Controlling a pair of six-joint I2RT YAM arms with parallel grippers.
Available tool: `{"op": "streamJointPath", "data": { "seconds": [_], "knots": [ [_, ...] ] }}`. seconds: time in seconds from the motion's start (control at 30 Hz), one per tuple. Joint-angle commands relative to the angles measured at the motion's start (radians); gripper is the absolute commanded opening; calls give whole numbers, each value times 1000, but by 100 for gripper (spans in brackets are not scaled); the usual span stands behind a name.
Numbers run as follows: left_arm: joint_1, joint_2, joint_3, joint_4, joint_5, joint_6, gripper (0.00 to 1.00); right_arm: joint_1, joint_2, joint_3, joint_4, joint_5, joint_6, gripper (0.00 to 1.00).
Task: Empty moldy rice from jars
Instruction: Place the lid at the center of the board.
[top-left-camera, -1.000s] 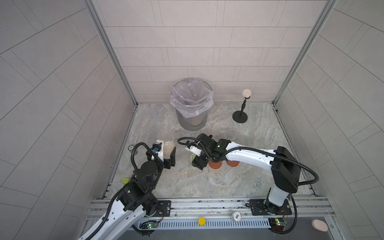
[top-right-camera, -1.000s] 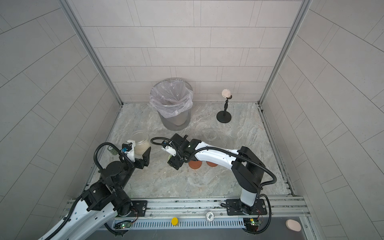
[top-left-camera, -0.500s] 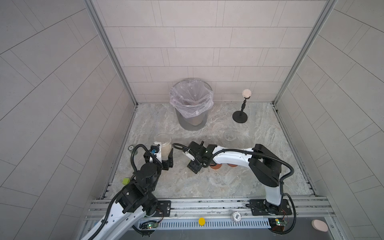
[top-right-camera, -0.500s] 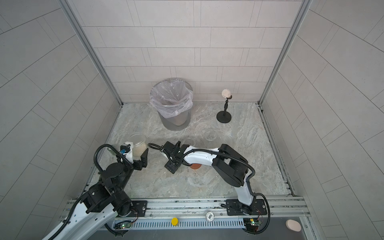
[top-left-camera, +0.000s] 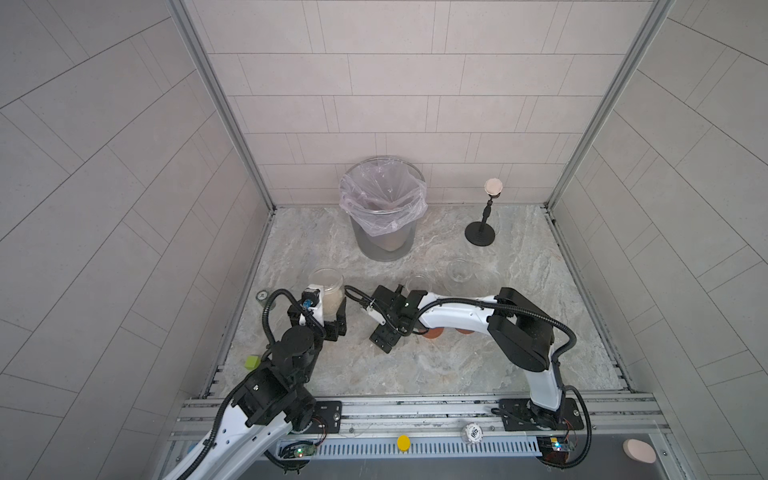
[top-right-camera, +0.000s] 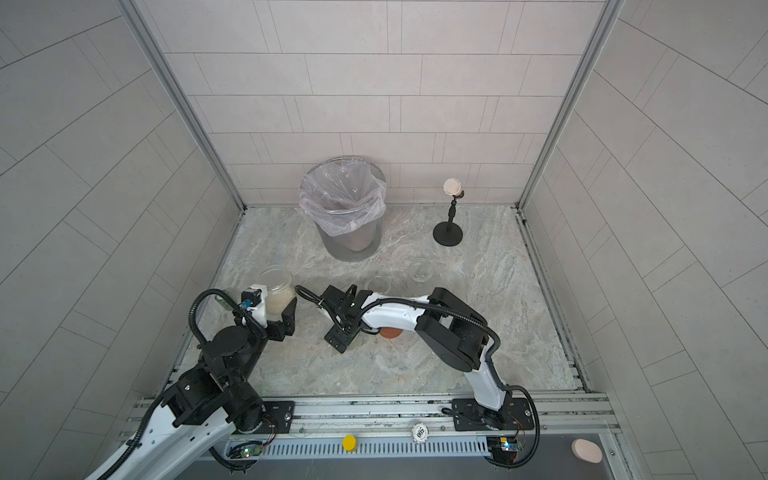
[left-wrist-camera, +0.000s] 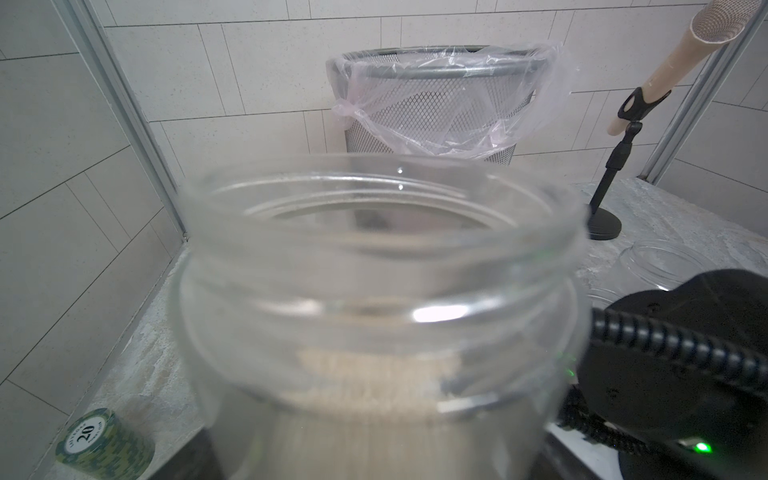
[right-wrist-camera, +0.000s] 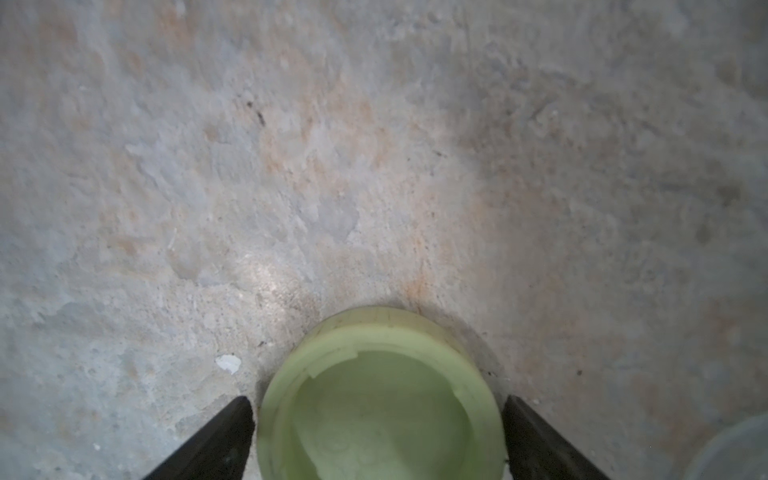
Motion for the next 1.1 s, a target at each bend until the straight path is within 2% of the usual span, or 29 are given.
{"op": "streamJointPath", "data": {
  "seconds": [0.0,0.23,0.77,0.93,1.07],
  "knots": [
    [-4,-18,6,82,3,-10,14,16,12,18,-28,-11,0,100],
    [-3,-26,11,71,8,-13,14,16,-17,24,-40,23,6,99],
    [-3,-35,81,33,41,-27,14,15,-235,7,-73,98,10,100],
    [-4,-19,116,27,63,-26,14,-1,-305,-7,-84,160,69,99],
    [-3,16,152,24,87,-20,14,-31,-388,-2,-111,159,113,99]
  ]
}}
